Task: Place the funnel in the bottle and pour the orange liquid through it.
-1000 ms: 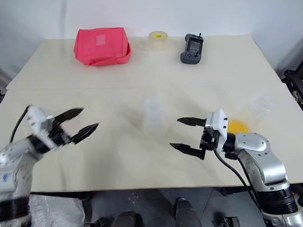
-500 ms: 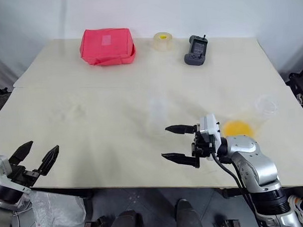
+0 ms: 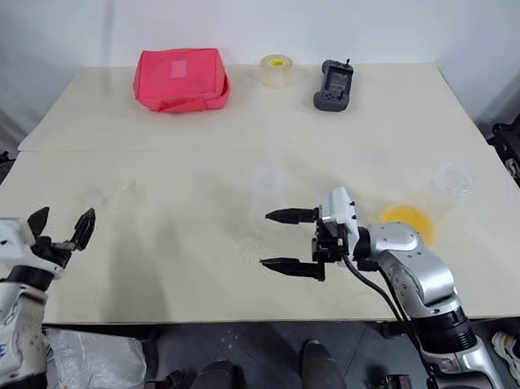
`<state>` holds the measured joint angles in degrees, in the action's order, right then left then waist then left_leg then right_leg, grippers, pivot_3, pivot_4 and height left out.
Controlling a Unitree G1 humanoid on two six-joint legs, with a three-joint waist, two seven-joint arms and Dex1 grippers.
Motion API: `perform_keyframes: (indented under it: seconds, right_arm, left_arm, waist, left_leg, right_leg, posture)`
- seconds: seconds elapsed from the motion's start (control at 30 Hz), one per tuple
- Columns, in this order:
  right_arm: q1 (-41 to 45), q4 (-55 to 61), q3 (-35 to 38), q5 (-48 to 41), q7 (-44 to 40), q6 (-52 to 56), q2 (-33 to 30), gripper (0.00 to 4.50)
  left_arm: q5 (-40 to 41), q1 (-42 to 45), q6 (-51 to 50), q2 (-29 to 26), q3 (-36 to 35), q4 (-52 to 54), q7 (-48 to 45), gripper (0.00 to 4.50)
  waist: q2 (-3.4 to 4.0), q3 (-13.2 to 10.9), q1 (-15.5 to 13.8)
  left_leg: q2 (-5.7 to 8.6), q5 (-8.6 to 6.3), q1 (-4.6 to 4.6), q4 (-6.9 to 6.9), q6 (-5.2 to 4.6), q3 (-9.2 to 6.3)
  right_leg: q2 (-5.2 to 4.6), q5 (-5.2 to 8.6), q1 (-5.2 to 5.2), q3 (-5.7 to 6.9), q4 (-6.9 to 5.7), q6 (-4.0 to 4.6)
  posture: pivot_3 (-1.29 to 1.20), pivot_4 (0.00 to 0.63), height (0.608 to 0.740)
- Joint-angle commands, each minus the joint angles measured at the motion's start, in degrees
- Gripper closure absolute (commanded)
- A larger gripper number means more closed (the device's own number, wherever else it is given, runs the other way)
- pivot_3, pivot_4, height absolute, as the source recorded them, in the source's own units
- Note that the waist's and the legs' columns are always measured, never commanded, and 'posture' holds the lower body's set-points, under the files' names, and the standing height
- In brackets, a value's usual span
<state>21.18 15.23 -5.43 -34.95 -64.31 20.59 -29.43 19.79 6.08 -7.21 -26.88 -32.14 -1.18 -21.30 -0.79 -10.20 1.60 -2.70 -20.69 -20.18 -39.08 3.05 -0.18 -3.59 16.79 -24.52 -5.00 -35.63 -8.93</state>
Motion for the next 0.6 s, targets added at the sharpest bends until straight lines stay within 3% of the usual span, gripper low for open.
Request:
perform_keyframes:
  seconds: [0.03,0.33,0.6]
  right_arm:
    - [3.04,4.6,-0.11,-1.33,3.42,2.34,1.43,0.0]
    - [5.38,6.68,0.37,-3.12,6.37,5.95,2.53,0.0]
    - [5.06,8.32,1.23,-3.46,8.33,7.68,1.4,0.0]
  left_arm:
    - [-1.85,6.17,3.71,-2.57,2.66,-8.16,-1.55,0.02]
    - [-4.64,16.81,8.39,-4.07,8.15,-24.47,-2.99,0.02]
    - [-4.17,17.05,8.13,-3.25,8.92,-24.39,-2.18,0.02]
  waist:
    - [0.0,0.0,0.0]
    - [0.0,0.0,0.1]
    - [0.0,0.0,0.07]
  left_leg:
    - [0.0,0.01,-0.01,0.0,0.02,-0.01]
    - [0.0,0.02,-0.05,0.05,0.03,0.0]
    - [0.0,0.02,-0.07,0.05,0.03,-0.01]
  right_leg:
    - [0.0,0.0,-0.01,0.01,-0.02,0.0]
    - [-0.01,0.0,-0.04,0.06,-0.17,-0.01]
    - [-0.02,0.0,-0.05,0.08,-0.17,-0.01]
  posture:
    - [0.0,0.15,0.74]
    - [0.0,0.15,0.74]
    - [0.0,0.15,0.74]
